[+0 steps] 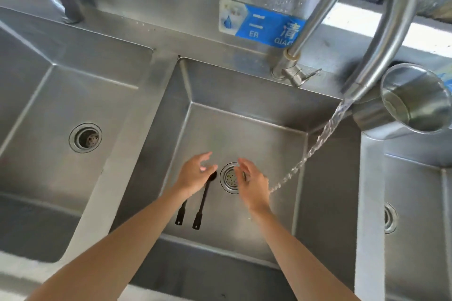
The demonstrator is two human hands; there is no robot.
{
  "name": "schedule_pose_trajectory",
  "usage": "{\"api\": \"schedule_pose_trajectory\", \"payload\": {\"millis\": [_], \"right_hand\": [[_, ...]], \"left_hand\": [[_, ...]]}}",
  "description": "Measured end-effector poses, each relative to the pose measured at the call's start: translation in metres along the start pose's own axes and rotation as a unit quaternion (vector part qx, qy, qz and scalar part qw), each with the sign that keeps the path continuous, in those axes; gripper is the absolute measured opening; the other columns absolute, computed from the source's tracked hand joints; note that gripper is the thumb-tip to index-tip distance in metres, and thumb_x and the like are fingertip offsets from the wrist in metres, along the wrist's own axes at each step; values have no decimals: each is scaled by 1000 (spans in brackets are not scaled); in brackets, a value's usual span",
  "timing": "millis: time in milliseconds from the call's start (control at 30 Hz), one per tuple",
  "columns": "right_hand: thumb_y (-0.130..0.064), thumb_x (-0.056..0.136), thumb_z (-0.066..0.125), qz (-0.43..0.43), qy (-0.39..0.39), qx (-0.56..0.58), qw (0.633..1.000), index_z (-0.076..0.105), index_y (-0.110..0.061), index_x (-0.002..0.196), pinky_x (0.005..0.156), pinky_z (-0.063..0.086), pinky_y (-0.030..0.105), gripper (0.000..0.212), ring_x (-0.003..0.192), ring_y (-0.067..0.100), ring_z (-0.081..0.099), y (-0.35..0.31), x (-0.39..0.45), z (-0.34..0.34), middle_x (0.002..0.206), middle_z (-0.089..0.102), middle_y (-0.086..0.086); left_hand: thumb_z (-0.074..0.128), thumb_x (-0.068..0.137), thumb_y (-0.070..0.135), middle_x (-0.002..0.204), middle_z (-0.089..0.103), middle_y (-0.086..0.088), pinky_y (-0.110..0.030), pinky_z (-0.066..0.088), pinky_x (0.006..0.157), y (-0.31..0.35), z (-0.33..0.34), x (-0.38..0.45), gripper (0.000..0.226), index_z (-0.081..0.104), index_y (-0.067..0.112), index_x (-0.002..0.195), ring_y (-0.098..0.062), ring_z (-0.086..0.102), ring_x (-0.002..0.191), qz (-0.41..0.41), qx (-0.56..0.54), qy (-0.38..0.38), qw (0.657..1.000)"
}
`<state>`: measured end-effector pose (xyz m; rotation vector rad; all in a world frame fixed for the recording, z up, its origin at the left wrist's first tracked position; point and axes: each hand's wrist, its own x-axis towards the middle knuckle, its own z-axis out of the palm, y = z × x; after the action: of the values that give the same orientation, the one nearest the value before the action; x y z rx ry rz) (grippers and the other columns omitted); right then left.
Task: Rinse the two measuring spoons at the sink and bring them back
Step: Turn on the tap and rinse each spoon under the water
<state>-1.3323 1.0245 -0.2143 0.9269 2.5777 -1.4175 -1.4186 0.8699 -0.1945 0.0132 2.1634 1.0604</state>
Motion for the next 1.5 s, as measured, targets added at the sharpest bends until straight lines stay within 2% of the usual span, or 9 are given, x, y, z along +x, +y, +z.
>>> {"api": "schedule_pose_trajectory", "payload": {"millis": [133, 267, 667, 767, 900, 1033, 1167, 1300, 1500], "right_hand": [[-28, 100, 63, 61, -60, -13, 996, 70, -19, 126, 94, 56, 28, 28, 110, 14, 71, 27, -14, 48, 118, 77, -3], [-23, 100, 63, 105, -104, -19, 989, 70, -12, 127, 96, 57, 34, 29, 106, 15, 69, 55, -20, 92, 117, 76, 3], [-19, 90, 75, 213, -54, 110, 969, 80, -10, 108, 89, 61, 48, 20, 92, 25, 76, 87, -12, 139, 94, 81, 9], [-13, 91, 76, 253, -40, 184, 949, 76, -4, 114, 82, 65, 38, 25, 93, 27, 77, 85, -14, 122, 95, 79, 11], [-8, 93, 74, 268, -28, 264, 926, 74, -5, 116, 70, 62, 19, 24, 79, 7, 77, 67, -24, 75, 90, 77, 0], [-9, 93, 73, 262, 0, 260, 929, 76, -24, 91, 78, 66, 35, 15, 87, 21, 78, 45, -38, 23, 89, 79, 6], [-8, 94, 71, 282, 6, 296, 912, 78, -8, 98, 64, 60, 18, 8, 70, 8, 76, 29, -58, -16, 81, 80, 4], [-4, 94, 71, 279, -17, 320, 906, 77, 4, 98, 61, 57, 15, 10, 60, 6, 71, 16, -77, -37, 74, 75, 9], [-8, 90, 76, 311, -17, 357, 881, 83, -12, 89, 64, 59, 16, 8, 75, 14, 78, -5, -100, -50, 86, 81, 12]], "left_hand": [[63, 96, 25, 146, 57, -8, -33, 38, 112, -64, 19, 6, 47, 55, 13, 141, -23, 54, 133, -79, 45, -51, 995], [65, 95, 22, 141, 60, -8, -34, 42, 108, -108, 41, 14, 46, 56, 12, 139, -24, 56, 130, -107, 53, -56, 991], [70, 86, 7, 96, 79, -7, -33, 58, 91, -135, 71, 36, 20, 79, 13, 104, -18, 73, 93, -99, -17, 22, 995], [71, 87, 5, 96, 79, -8, -36, 59, 92, -122, 73, 30, 20, 79, 11, 105, -18, 73, 91, -93, -54, 7, 994], [67, 91, 2, 102, 78, -9, -37, 60, 91, -87, 74, 13, 21, 77, 9, 108, -21, 73, 99, -85, -124, -48, 988], [67, 91, 3, 88, 78, -12, -21, 55, 57, -39, 72, -11, 19, 77, 8, 106, -9, 69, 65, -67, -172, -108, 977], [70, 87, 1, 86, 79, -16, -18, 39, 44, -3, 68, -38, 17, 81, 12, 95, -6, 55, 49, -59, -164, -158, 972], [72, 86, -2, 83, 81, -8, -24, 45, 54, 16, 57, -63, 22, 79, 14, 100, -18, 62, 66, -93, -180, -175, 964], [70, 89, 2, 97, 80, -11, -33, 62, 83, 28, 43, -89, 21, 78, 11, 107, -22, 78, 91, -104, -174, -190, 961]]}}
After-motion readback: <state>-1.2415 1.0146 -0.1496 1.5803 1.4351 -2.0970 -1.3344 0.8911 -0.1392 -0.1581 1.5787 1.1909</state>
